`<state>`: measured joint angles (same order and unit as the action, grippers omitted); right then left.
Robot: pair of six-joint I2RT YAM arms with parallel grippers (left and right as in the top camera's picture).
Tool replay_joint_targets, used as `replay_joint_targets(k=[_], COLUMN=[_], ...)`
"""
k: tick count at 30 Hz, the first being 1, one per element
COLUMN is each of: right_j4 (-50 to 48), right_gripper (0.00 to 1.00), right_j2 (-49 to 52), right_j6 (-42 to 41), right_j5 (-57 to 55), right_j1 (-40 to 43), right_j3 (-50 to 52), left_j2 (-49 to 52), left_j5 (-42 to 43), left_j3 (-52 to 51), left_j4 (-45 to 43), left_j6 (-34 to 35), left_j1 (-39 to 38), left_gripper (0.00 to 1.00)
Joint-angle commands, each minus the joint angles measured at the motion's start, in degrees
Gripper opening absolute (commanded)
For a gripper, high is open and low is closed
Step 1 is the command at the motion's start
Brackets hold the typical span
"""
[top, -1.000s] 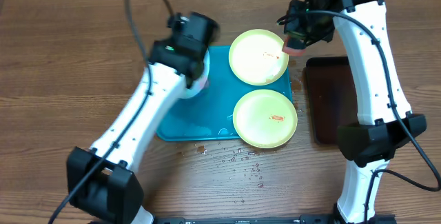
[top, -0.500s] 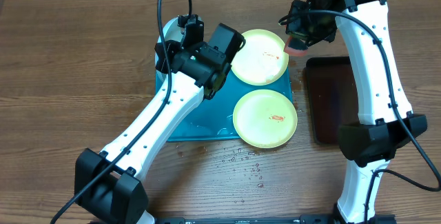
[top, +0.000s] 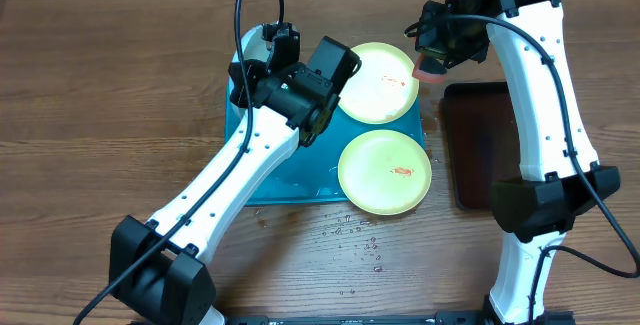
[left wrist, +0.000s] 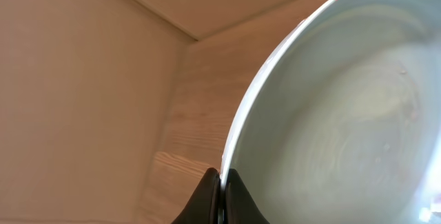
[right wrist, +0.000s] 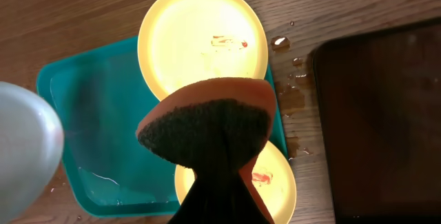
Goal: Clean dirty plates on tray and stack at the side
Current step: 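Lift the white plate with left gripper and place it left of tray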
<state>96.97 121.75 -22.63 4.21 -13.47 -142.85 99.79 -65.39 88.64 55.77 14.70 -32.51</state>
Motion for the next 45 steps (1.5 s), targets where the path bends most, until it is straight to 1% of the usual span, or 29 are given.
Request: replay_joint_targets(k=[1,4,8,12,15,18,21,26,30,34,35,38,39,45], right_j4=[-0.15,0.07,0.07,0.07,0.07,0.04,0.0,0.07,0.02,0.07,0.09,0.07,0.07,0.07], right_gripper=[0.04,0.04,0.04,0.04,0.04,0.04,0.04,0.04,0.04,0.04,0.04,0.04,0.04,0.04], right_j2=[-1.53,-1.53,-1.53,-1.53,-1.53,-1.53,-1.53,-1.53,-1.53,-1.53,-1.53,-1.53,-1.53,-1.53], right_j6=[0.2,0.39,0.59,0.59,0.59,0.57,0.57,0.59,0.59,0.59,0.59,0.59,0.59,0.59], right_j5=[-0.35,-0.35,-0.33,-0.33,-0.33,-0.33,-0.33,-0.33,-0.33,-0.33,-0.33,-0.33,-0.33,-0.33], right_j1=[0.11,0.11,0.11,0.11,0.11,0.11,0.04,0.04,0.04,0.04,0.04,0.04,0.04,0.04], right_j3=[-1.55,-1.55,-1.55,-1.55,-1.55,-1.55,-1.55,-1.55,-1.55,-1.55,-1.55,-1.55,-1.55,-1.55], left_j2=[-0.48,-0.5,-0.5,-0.5,-0.48,-0.46,-0.46,-0.46,-0.46,-0.46,-0.46,-0.46,-0.46,-0.46], left_j5=[10.19,23.82,41.62,56.19,62.27,64.54,68.11,69.77,69.66,69.4,69.22,67.34,66.73,65.48], left_j3=[-0.39,-0.39,-0.39,-0.48,-1.73,-5.25,-10.78,-18.51,-22.16,-24.06,-24.11,-24.11,-24.11,-23.93], left_j4=[0.28,1.75,2.89,2.8,2.23,-0.13,-5.49,-13.51,-18.8,-22.27,-22.45,-22.62,-22.58,-21.7], left_j6=[1.68,2.86,2.86,1.68,1.31,1.14,0.66,-0.07,-1.86,-1.88,-1.88,-1.86,-1.86,-3.37], left_j1=[2.56,7.19,18.1,30.86,40.06,48.54,55.25,60.48,60.89,60.83,60.85,60.83,60.85,60.5], left_gripper=[0.04,0.04,0.04,0.04,0.04,0.04,0.04,0.04,0.04,0.05,0.06,0.2,0.23,0.3])
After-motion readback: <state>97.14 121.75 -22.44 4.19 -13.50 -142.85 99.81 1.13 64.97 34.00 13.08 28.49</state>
